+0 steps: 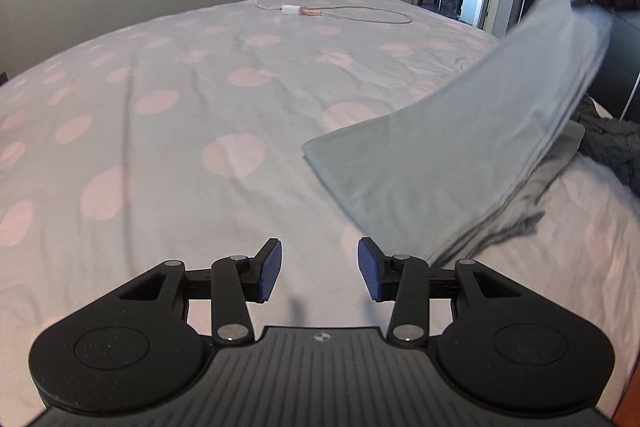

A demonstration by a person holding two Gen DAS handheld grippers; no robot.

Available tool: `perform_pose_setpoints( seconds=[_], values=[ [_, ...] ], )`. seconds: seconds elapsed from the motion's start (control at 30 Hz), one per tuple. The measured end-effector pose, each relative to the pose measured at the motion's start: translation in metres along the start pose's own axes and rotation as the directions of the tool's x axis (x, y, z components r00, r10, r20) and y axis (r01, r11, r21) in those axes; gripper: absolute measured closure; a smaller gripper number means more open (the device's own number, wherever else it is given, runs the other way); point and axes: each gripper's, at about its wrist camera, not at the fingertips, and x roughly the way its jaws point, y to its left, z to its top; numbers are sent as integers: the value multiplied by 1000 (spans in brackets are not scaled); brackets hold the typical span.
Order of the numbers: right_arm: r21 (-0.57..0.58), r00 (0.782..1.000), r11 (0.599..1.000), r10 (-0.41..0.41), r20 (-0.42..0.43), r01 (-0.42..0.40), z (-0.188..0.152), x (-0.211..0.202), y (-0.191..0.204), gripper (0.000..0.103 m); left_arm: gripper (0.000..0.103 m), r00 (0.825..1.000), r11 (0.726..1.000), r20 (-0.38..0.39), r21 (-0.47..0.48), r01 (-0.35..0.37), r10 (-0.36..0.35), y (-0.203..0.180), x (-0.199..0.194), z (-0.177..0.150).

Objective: Fold clothes

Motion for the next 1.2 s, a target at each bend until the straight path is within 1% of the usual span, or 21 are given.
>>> perform_pose_setpoints(
  seconds=[0.07,0.13,0.23,0.3,0.4,0.5,0.57,0.6,0.67,0.77,0.83,0.87,1.0,1.03,1.1,1.17,1.2],
  values=[
    [33,999,999,-12,-38,13,-12,24,-23,96,54,1000,999,-16,-33,23,-23,-3,10,7],
    [56,997,998,-29,-74,33,-26,50,-39,96,54,998,995,-36,-85,47,-50,-2,21,13],
    [99,991,993,-48,-122,60,-47,82,-62,96,53,995,984,-71,-168,53,-66,2,38,19],
    [117,989,991,-55,-137,71,-57,98,-74,96,53,992,971,-96,-232,57,-82,7,49,21],
    [141,987,987,-58,-153,80,-68,120,-90,95,53,983,941,-129,-329,81,-130,16,62,22],
    [148,983,985,-63,-171,89,-78,134,-97,94,53,979,922,-149,-380,75,-142,20,69,17],
    [159,982,981,-81,-168,108,-81,138,-100,85,53,979,914,-149,-399,72,-142,20,71,13],
    [168,984,979,-87,-155,113,-82,136,-101,82,53,979,912,-147,-405,72,-142,20,71,12],
    [182,988,976,-99,-120,120,-83,127,-106,79,53,979,903,-140,-424,74,-146,19,68,11],
    [195,993,975,-97,-68,108,-85,103,-111,75,53,974,874,-128,-475,105,-187,19,66,6],
    [207,996,975,-75,-45,83,-92,84,-111,74,53,969,850,-121,-513,125,-215,19,66,2],
    [213,997,975,-62,-36,68,-96,74,-111,72,53,968,841,-118,-525,127,-219,19,67,1],
    [243,1000,970,1,-30,7,-124,41,-112,70,55,965,812,-103,-566,143,-242,14,74,-3],
    [260,999,966,21,-36,-11,-132,36,-113,70,55,965,807,-100,-572,145,-244,13,76,-4],
    [307,996,951,66,-52,-47,-147,30,-115,65,61,964,797,-93,-585,149,-249,12,80,-5],
    [381,992,921,112,-54,-83,-157,31,-120,52,62,963,779,-84,-608,153,-255,13,82,-6],
    [420,991,903,124,-45,-94,-161,33,-122,50,62,963,770,-78,-618,158,-260,14,83,-7]
  ],
)
